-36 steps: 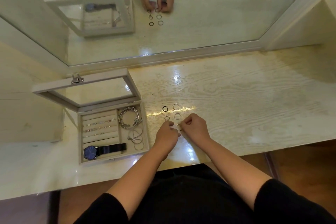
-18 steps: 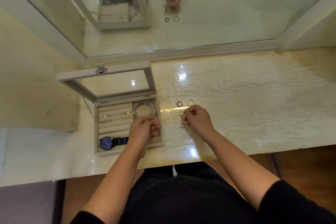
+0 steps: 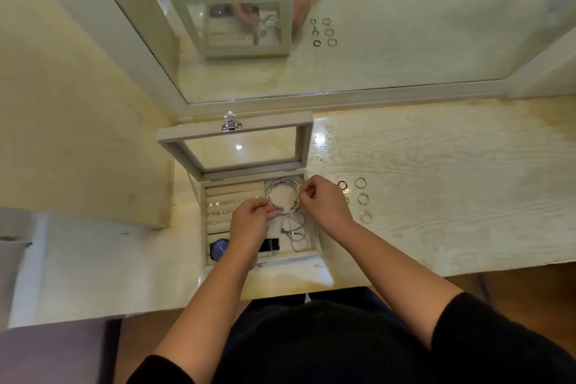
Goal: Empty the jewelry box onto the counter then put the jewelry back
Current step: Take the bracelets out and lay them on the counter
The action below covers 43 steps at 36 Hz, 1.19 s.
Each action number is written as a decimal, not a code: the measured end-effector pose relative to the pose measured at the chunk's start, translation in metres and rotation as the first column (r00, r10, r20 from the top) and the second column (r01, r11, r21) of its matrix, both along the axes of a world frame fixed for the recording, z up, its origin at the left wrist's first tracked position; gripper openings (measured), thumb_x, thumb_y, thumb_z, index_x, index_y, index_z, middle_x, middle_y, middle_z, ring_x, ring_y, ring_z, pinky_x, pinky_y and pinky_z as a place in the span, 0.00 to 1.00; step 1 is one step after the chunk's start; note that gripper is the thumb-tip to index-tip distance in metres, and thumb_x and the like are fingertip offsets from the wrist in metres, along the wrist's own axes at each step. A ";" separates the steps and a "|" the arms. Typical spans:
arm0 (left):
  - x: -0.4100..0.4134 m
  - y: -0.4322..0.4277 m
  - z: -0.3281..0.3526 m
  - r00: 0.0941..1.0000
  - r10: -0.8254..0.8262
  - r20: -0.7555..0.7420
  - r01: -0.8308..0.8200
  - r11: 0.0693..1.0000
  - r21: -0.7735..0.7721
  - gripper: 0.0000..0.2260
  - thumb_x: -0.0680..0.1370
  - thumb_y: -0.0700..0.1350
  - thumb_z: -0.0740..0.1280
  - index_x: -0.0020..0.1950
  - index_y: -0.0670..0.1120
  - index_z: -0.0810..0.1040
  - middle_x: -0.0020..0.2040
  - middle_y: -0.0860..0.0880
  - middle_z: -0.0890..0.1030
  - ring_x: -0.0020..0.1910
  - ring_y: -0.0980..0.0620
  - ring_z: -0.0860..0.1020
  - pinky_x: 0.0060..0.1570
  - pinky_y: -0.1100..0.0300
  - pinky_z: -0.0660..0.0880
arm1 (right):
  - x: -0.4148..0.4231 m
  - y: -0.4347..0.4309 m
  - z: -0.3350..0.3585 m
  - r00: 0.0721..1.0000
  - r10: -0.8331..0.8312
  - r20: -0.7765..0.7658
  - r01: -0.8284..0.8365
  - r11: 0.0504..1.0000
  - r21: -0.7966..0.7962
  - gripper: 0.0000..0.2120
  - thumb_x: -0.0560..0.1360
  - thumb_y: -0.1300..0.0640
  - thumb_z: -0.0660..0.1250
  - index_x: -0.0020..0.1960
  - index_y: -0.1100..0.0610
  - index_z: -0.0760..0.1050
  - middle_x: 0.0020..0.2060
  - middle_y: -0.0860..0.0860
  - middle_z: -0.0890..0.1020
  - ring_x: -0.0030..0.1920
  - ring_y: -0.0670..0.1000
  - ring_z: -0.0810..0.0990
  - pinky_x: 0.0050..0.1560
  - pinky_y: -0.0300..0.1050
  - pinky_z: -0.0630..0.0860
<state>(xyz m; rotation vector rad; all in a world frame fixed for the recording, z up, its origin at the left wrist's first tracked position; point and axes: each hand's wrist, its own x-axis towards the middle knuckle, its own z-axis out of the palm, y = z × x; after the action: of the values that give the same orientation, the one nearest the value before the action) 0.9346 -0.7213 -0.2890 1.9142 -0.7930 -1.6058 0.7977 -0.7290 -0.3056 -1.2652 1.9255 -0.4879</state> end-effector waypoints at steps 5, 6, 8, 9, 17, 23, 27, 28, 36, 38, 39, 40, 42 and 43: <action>0.004 -0.009 -0.001 0.999 -0.045 -0.020 0.045 0.999 0.012 0.11 0.78 0.35 0.54 0.55 0.41 0.74 0.48 0.45 0.79 0.41 0.59 0.78 0.36 0.67 0.70 | 0.008 -0.010 -0.001 0.992 -0.014 -0.129 0.015 1.000 0.013 0.08 0.75 0.59 0.62 0.51 0.61 0.75 0.44 0.56 0.81 0.46 0.55 0.78 0.41 0.43 0.69; 0.005 -0.010 -0.002 0.998 -0.061 -0.021 0.061 0.998 0.012 0.12 0.78 0.34 0.54 0.56 0.41 0.74 0.48 0.45 0.79 0.40 0.60 0.78 0.36 0.68 0.70 | 0.009 -0.012 -0.001 0.987 -0.004 -0.161 0.006 1.000 0.017 0.08 0.75 0.59 0.62 0.51 0.61 0.75 0.45 0.57 0.81 0.47 0.56 0.78 0.43 0.45 0.70; 0.007 -0.011 -0.003 0.995 -0.093 -0.022 0.094 0.996 0.012 0.12 0.78 0.34 0.54 0.56 0.40 0.74 0.49 0.45 0.79 0.41 0.60 0.78 0.37 0.68 0.70 | 0.013 -0.015 0.000 0.974 0.017 -0.227 -0.011 0.999 0.030 0.08 0.76 0.59 0.61 0.51 0.62 0.75 0.46 0.57 0.81 0.48 0.58 0.78 0.43 0.46 0.71; 0.009 -0.012 -0.004 0.994 -0.107 -0.023 0.107 0.994 0.014 0.13 0.78 0.34 0.54 0.57 0.40 0.74 0.50 0.45 0.79 0.41 0.59 0.78 0.37 0.68 0.70 | 0.015 -0.016 -0.001 0.965 0.030 -0.259 -0.021 0.999 0.038 0.08 0.76 0.59 0.61 0.50 0.63 0.75 0.46 0.58 0.81 0.48 0.58 0.78 0.42 0.46 0.70; 0.016 -0.016 -0.011 0.985 -0.168 -0.025 0.169 0.985 0.027 0.12 0.78 0.35 0.55 0.57 0.40 0.75 0.50 0.45 0.79 0.41 0.60 0.77 0.37 0.68 0.69 | 0.026 -0.022 -0.002 0.922 0.058 -0.383 -0.031 0.997 0.076 0.08 0.76 0.60 0.60 0.49 0.64 0.74 0.47 0.60 0.79 0.48 0.60 0.78 0.40 0.46 0.67; 0.018 -0.017 -0.011 0.981 -0.194 -0.013 0.194 0.981 0.020 0.11 0.78 0.35 0.55 0.55 0.41 0.75 0.49 0.45 0.79 0.41 0.59 0.77 0.37 0.68 0.70 | 0.025 -0.021 -0.001 0.950 0.017 -0.312 -0.002 0.999 0.047 0.07 0.74 0.62 0.60 0.46 0.65 0.74 0.43 0.60 0.80 0.46 0.60 0.77 0.40 0.46 0.67; 0.018 -0.019 -0.011 0.983 -0.183 -0.011 0.183 0.983 0.016 0.10 0.78 0.35 0.56 0.52 0.43 0.74 0.47 0.47 0.78 0.42 0.58 0.76 0.37 0.68 0.69 | 0.022 -0.021 0.001 0.978 -0.026 -0.208 0.031 0.999 0.021 0.07 0.74 0.63 0.62 0.43 0.66 0.75 0.41 0.61 0.81 0.45 0.59 0.78 0.41 0.46 0.69; 0.018 -0.019 -0.011 0.984 -0.178 -0.006 0.178 0.984 0.015 0.10 0.78 0.35 0.56 0.52 0.43 0.74 0.46 0.47 0.79 0.42 0.57 0.76 0.37 0.68 0.69 | 0.021 -0.020 0.001 0.983 -0.030 -0.183 0.034 0.999 0.019 0.06 0.74 0.63 0.62 0.43 0.65 0.76 0.41 0.60 0.81 0.44 0.58 0.78 0.40 0.44 0.68; 0.014 -0.020 -0.014 0.986 -0.113 0.120 0.117 0.993 -0.026 0.10 0.77 0.39 0.59 0.56 0.43 0.75 0.49 0.47 0.79 0.49 0.50 0.77 0.43 0.60 0.70 | 0.012 -0.014 0.006 1.000 -0.017 0.024 0.017 1.000 -0.010 0.05 0.73 0.63 0.64 0.38 0.60 0.74 0.38 0.58 0.81 0.38 0.49 0.74 0.41 0.41 0.71; 0.011 -0.020 -0.013 0.979 -0.110 0.172 0.121 0.991 -0.052 0.11 0.77 0.39 0.59 0.59 0.43 0.75 0.54 0.44 0.79 0.53 0.48 0.77 0.48 0.59 0.70 | 0.009 -0.013 0.008 0.998 -0.012 0.067 0.013 1.000 -0.017 0.06 0.73 0.63 0.65 0.37 0.58 0.73 0.34 0.54 0.78 0.37 0.49 0.74 0.38 0.38 0.70; 0.009 -0.020 -0.012 0.975 -0.113 0.192 0.127 0.990 -0.064 0.12 0.77 0.38 0.60 0.60 0.42 0.75 0.56 0.44 0.79 0.54 0.48 0.76 0.49 0.60 0.69 | 0.008 -0.013 0.009 0.996 -0.013 0.086 0.015 1.000 -0.019 0.06 0.73 0.63 0.65 0.37 0.58 0.73 0.32 0.51 0.76 0.36 0.48 0.74 0.35 0.36 0.68; 0.007 -0.020 -0.012 0.971 -0.117 0.208 0.135 0.988 -0.074 0.13 0.77 0.38 0.60 0.61 0.42 0.75 0.57 0.44 0.78 0.54 0.49 0.75 0.50 0.60 0.68 | 0.006 -0.012 0.010 0.994 -0.018 0.108 0.020 1.000 -0.021 0.06 0.73 0.62 0.66 0.38 0.58 0.74 0.30 0.49 0.75 0.35 0.48 0.74 0.33 0.33 0.68; 0.003 -0.019 -0.011 0.966 -0.119 0.229 0.142 0.986 -0.086 0.14 0.77 0.38 0.60 0.62 0.42 0.74 0.58 0.45 0.78 0.51 0.51 0.73 0.50 0.61 0.67 | 0.002 -0.011 0.011 0.987 -0.034 0.157 0.038 0.999 -0.023 0.06 0.73 0.62 0.66 0.37 0.59 0.75 0.30 0.49 0.75 0.35 0.48 0.75 0.35 0.33 0.70; 0.001 -0.019 -0.010 0.965 -0.114 0.238 0.138 0.987 -0.087 0.14 0.77 0.38 0.60 0.62 0.42 0.74 0.57 0.45 0.78 0.50 0.52 0.73 0.50 0.61 0.67 | -0.001 -0.011 0.011 0.983 -0.043 0.179 0.047 0.999 -0.022 0.08 0.73 0.62 0.66 0.36 0.58 0.74 0.30 0.49 0.75 0.35 0.49 0.76 0.38 0.36 0.72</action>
<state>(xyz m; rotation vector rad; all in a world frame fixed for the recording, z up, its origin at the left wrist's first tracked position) 0.9352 -0.7399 -0.2993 2.0356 -1.0927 -1.3964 0.7970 -0.7399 -0.2949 -1.1552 1.8055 -0.6296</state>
